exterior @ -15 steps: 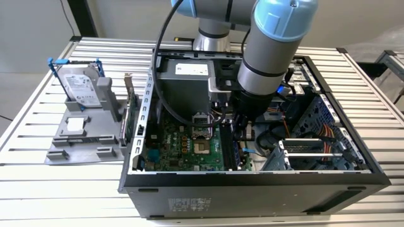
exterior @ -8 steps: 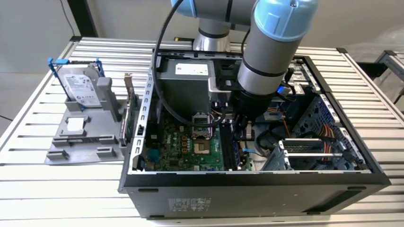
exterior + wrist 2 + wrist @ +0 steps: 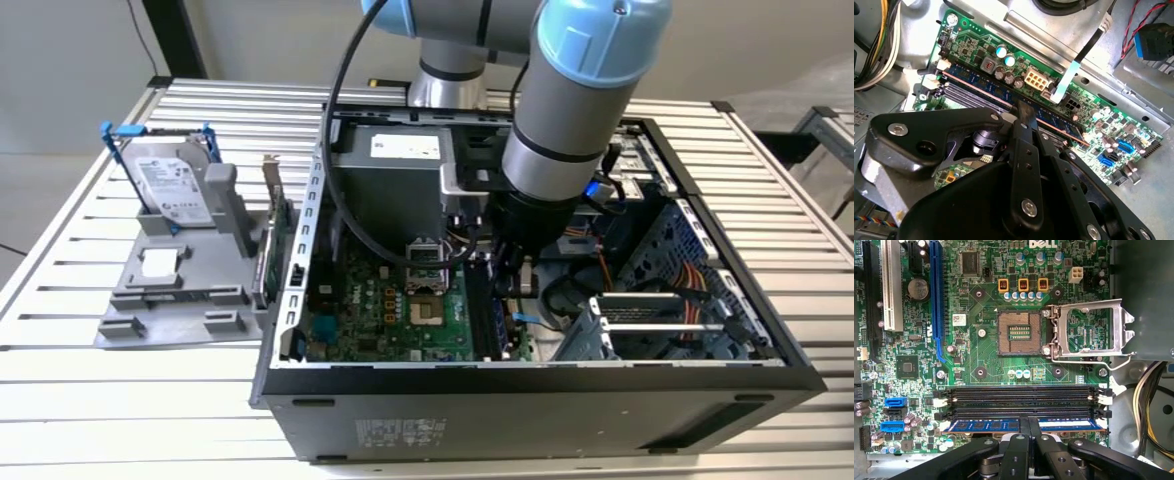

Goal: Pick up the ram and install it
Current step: 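Press down the ram until it locks into place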

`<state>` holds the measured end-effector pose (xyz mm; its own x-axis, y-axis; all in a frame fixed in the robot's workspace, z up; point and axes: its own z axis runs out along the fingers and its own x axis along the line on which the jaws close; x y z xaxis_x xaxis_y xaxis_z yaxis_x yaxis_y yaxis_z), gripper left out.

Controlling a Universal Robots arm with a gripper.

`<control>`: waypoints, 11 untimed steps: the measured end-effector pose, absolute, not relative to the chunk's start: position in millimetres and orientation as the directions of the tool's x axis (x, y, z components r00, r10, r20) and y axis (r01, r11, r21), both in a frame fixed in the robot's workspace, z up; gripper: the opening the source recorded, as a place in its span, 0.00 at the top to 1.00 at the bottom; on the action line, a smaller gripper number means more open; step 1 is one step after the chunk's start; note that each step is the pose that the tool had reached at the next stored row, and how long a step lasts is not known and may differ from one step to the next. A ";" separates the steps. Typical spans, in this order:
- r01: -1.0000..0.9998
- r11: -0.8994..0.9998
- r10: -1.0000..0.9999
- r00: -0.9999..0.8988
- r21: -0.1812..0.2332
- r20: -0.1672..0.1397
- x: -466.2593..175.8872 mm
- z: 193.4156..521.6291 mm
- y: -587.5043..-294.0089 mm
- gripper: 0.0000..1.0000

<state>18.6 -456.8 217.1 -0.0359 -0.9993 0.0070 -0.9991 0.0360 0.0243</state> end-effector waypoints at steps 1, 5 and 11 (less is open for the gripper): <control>-0.999 0.036 -0.999 -0.036 0.024 0.007 18.7 217.1 -456.8 1.00; -0.999 0.036 -0.999 -0.036 0.024 0.008 18.7 217.1 -456.7 1.00; -0.999 0.036 -0.999 -0.036 0.025 0.009 18.7 217.0 -456.7 1.00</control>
<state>18.7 -456.7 217.0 -0.0358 -0.9993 0.0085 -0.9990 0.0360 0.0246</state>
